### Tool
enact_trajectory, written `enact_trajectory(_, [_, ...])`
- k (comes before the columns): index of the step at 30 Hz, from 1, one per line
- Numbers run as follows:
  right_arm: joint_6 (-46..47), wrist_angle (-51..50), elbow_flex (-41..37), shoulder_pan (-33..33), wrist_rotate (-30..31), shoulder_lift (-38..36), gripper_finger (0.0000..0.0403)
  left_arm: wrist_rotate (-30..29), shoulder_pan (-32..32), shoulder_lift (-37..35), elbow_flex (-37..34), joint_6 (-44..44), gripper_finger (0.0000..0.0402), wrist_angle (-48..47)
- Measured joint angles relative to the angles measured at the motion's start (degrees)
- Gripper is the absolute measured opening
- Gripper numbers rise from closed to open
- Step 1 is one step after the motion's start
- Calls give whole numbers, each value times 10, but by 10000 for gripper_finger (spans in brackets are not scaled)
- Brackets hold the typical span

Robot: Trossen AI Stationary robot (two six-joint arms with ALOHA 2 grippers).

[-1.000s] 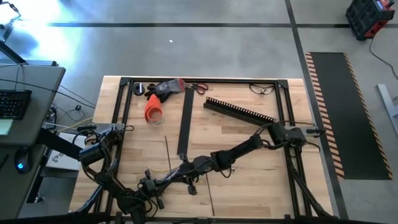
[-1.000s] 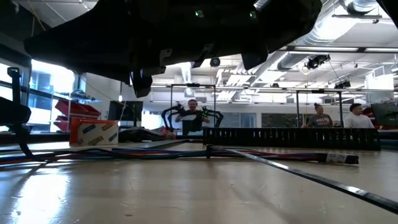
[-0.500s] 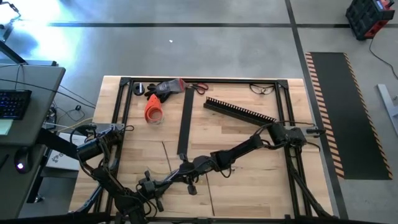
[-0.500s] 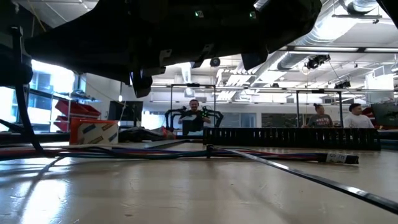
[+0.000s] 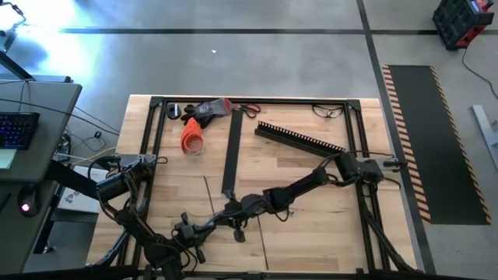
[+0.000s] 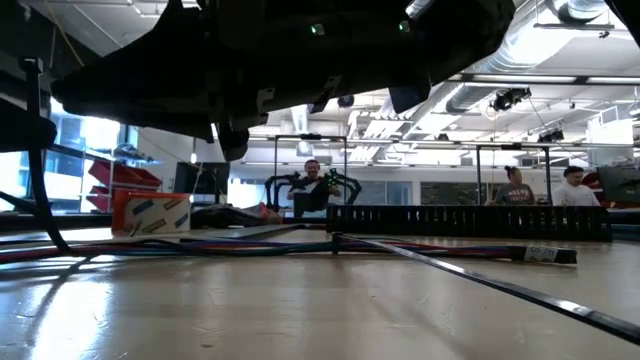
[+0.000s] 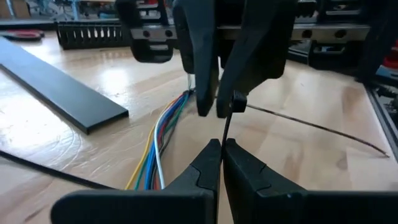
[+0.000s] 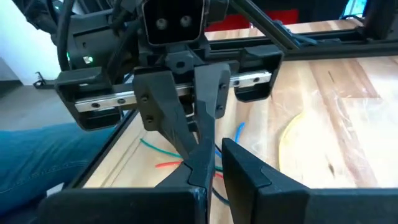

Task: Ziptie cables
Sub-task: Wrap the black zip tie on the cables

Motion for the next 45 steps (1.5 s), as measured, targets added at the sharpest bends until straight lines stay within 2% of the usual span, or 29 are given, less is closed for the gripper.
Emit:
enact_trajectory(12, [4,6,0,-1,-1,0,18,17,11,0,0,13,0,5])
enact_trajectory(14, [13,6,0,0,-23,0,18,23,11,0,0,12,0,5])
enact_trajectory(17, [12,6,0,-6,-93,-9,18,28,11,0,0,4,0,6])
enact_trajectory(19, [1,24,0,-10,-110,-19,18,28,11,0,0,2,0,6])
enact_trajectory(23, [-3,73,0,-13,-85,-26,18,36,11,0,0,3,0,6])
enact_trajectory(31, [-25,11,0,-6,-82,-23,18,46,11,0,0,13,0,6])
enact_trajectory(40, [-30,2,0,-2,-60,-15,18,58,12,0,0,16,0,2])
enact_trajectory(45, [-27,40,0,-2,-60,10,18,61,12,0,0,33,0,2])
